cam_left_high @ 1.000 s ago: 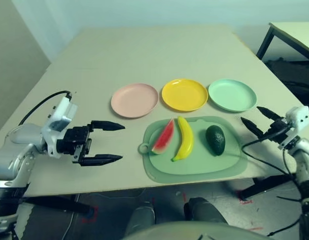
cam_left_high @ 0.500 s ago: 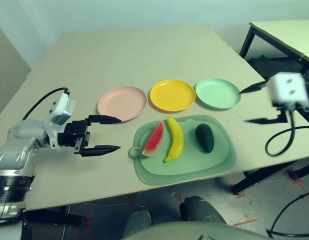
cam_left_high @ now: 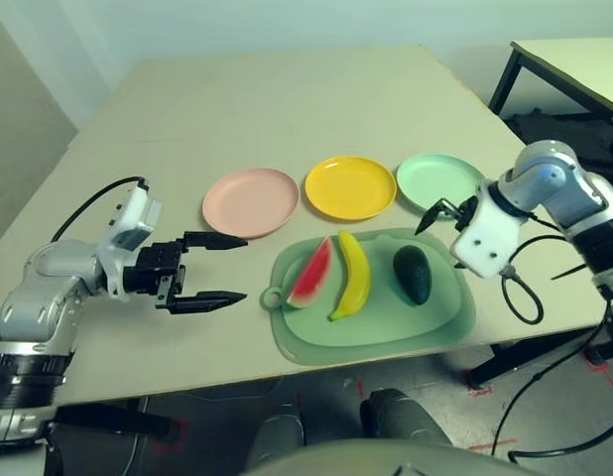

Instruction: Place the fruits into color-matched plates.

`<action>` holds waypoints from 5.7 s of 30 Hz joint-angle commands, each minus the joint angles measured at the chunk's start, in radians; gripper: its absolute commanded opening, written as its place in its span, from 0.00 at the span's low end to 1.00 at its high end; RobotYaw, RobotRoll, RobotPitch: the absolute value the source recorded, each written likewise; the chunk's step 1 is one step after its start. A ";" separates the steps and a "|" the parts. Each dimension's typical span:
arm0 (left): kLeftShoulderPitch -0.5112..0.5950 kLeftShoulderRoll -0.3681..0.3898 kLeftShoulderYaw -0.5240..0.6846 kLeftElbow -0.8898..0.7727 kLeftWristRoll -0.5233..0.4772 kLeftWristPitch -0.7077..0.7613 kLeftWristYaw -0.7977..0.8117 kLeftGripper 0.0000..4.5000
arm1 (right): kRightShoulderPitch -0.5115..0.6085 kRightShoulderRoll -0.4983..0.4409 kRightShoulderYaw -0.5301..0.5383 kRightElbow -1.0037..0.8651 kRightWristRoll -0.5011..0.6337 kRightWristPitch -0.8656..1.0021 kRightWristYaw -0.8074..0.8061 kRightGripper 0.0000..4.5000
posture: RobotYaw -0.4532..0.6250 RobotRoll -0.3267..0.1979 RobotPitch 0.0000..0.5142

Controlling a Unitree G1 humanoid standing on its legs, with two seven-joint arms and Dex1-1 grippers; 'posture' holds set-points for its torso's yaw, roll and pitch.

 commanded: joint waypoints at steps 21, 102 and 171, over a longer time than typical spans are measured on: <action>-0.062 -0.008 -0.054 -0.117 -0.024 0.142 0.065 0.99 | 0.052 0.108 0.095 0.050 -0.125 -0.052 -0.074 1.00 | 0.34 0.62 0.08; -0.109 -0.158 -0.087 -0.134 0.103 0.164 0.450 1.00 | -0.349 0.260 0.128 0.908 -0.631 0.308 -0.899 0.99 | 0.37 0.62 0.08; 0.028 0.015 -0.014 -0.063 0.043 0.112 0.122 1.00 | -0.086 0.343 0.214 0.073 -0.221 0.022 -0.193 0.99 | 0.40 0.62 0.12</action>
